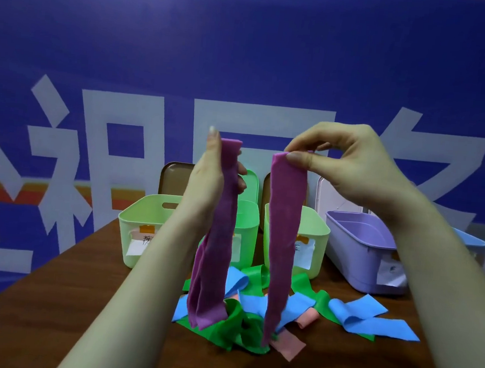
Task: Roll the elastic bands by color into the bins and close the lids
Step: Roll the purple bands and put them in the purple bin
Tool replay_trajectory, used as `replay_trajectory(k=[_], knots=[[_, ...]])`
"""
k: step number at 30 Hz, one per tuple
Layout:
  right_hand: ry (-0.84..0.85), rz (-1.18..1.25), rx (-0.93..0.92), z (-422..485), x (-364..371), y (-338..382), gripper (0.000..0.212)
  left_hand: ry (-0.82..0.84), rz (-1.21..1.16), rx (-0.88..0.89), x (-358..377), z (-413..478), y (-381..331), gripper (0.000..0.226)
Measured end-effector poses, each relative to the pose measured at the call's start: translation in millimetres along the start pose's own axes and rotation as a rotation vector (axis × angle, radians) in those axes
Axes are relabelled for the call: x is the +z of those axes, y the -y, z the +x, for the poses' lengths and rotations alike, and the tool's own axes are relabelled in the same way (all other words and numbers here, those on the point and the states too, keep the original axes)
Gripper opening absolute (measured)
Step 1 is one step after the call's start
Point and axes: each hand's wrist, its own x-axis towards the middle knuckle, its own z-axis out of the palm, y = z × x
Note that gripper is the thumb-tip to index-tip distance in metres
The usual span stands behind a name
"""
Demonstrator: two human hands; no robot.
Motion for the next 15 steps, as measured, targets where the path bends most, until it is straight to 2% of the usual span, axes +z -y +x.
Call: replay_trajectory(k=[3,9,11,15], knots=[[0.040,0.032,-0.031,1.5,-0.8,3.4,0.010,0.049,0.009,-0.022,-0.6,-2.8,-2.3,0.065],[0.095,0.041,-0.099,4.8,13.5,2.1,0.006,0.178,0.004,-0.132,1.9,-16.4,-5.6,0.062],[0.083,0.008,-0.127,5.6,19.3,0.7,0.006,0.241,0.040,-0.132,4.0,-20.3,-5.0,0.063],[0.009,-0.020,-0.165,8.2,26.2,-2.5,0.009,0.255,0.005,-0.128,8.6,-22.4,-3.1,0.061]])
